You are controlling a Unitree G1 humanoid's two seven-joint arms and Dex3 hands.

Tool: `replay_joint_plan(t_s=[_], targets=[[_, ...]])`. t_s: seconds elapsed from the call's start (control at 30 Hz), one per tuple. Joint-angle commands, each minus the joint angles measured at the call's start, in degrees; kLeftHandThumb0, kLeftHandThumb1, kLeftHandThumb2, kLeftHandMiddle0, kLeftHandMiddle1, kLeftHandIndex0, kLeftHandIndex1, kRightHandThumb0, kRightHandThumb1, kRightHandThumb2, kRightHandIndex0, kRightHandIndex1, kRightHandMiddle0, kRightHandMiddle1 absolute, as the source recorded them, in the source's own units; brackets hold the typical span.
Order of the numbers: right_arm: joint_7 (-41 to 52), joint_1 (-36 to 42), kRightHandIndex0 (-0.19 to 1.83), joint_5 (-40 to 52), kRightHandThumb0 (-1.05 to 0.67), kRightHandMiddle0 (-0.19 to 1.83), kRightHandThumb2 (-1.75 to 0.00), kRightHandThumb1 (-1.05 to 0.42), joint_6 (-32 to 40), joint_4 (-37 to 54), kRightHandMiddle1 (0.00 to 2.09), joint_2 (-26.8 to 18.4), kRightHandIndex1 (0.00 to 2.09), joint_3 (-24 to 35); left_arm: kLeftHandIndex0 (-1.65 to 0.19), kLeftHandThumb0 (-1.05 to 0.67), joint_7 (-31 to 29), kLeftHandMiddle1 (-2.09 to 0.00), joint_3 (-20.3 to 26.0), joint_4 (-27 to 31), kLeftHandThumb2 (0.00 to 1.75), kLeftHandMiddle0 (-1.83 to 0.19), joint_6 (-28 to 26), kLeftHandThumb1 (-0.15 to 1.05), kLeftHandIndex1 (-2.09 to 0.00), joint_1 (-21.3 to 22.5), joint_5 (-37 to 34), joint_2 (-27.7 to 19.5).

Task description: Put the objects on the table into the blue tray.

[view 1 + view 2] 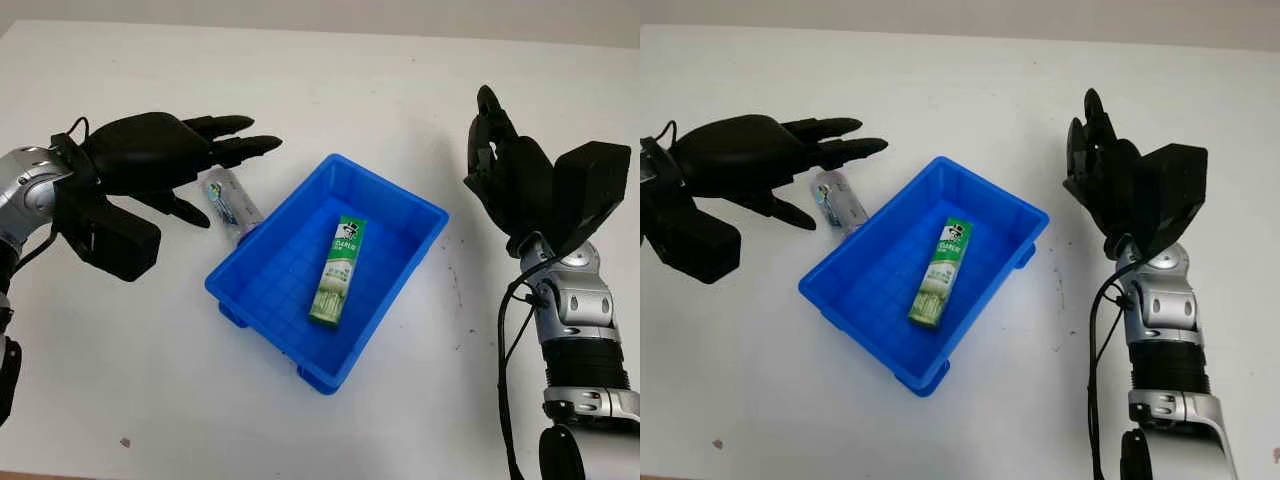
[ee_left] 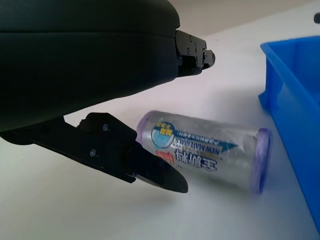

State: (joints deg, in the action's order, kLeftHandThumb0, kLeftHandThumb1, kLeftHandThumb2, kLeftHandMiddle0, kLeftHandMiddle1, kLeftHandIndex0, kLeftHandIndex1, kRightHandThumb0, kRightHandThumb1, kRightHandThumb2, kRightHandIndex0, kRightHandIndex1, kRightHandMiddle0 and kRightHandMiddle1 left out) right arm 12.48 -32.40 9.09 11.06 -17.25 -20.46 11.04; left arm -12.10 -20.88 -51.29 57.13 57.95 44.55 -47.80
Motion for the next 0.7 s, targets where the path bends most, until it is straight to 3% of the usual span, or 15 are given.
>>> replay_joint_plan(t_s=[0.0,0.23,0.43,0.57,0.6,0.67], targets=[[-0.05,0.34,-0.19,0.44,-0.72,-0.19,-0.78,-1.05,0.50,1.71,0.00,-0.18,0.00,0.66,-0.08,-0.32,1.56,-0.07,-1.37,0.22,0.05,-0.07,0.75,0.89,-0.08,1.52,1.61,-0.99],[-0.21,0.54,-0.19,0.46,-0.71,-0.19,-0.79,-1.05,0.84,2.14,0.00,-0.25,0.00,0.48,-0.11,-0.31,1.76,-0.07,-3.01,0.85,0.05,-0.10,0.55,0.89,-0.09,1.27,3.81,-1.19],[0.04,0.50,-0.19,0.74,-0.71,-0.19,-0.80,-1.05,0.87,1.99,0.00,-0.14,0.00,0.60,-0.20,-0.33,2.38,-0.10,-2.60,-1.26,0.06,-0.20,1.70,0.91,-0.12,0.38,1.71,0.34],[-0.06,0.56,-0.19,0.94,-0.71,-0.19,-0.79,-1.05,0.94,1.92,0.00,-0.01,0.00,0.66,-0.36,-0.32,12.00,-0.18,-4.41,-1.15,0.07,-0.39,2.31,0.97,-0.24,0.02,6.90,0.65],[-0.19,0.66,-0.19,0.99,-0.71,-0.19,-0.79,-1.05,1.04,2.08,0.00,0.04,0.00,0.69,-0.36,-0.32,15.81,-0.29,-5.62,-0.68,0.06,-0.43,1.81,1.01,-0.38,0.19,9.80,0.43],[-0.36,0.83,-0.19,1.12,-0.71,-0.19,-0.79,-1.05,1.19,2.34,0.00,0.13,0.00,0.74,-0.21,-0.31,22.69,-0.97,-8.00,-0.30,0.12,-0.28,0.53,1.04,-0.97,0.69,14.93,0.20]])
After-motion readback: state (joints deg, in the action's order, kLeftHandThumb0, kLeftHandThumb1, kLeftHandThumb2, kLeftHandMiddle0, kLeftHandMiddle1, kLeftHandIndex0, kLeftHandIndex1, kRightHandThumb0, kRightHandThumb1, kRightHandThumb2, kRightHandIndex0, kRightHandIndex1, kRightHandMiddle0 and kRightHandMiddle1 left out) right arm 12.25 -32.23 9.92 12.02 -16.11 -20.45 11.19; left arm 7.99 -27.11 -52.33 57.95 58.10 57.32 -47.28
